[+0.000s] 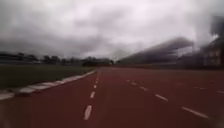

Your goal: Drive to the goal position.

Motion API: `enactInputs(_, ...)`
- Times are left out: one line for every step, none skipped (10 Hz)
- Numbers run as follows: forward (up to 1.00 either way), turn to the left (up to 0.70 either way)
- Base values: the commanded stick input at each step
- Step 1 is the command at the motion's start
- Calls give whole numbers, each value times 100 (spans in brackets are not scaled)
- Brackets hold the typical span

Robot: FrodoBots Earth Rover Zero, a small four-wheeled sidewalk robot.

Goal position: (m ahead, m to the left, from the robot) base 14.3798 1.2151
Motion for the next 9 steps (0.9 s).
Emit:
enactInputs(70, 0)
enactInputs(70, 0)
enactInputs(70, 0)
enactInputs(70, 0)
enactInputs(70, 0)
enactInputs(70, 0)
enactInputs(70, 0)
enactInputs(70, 0)
enactInputs(70, 0)
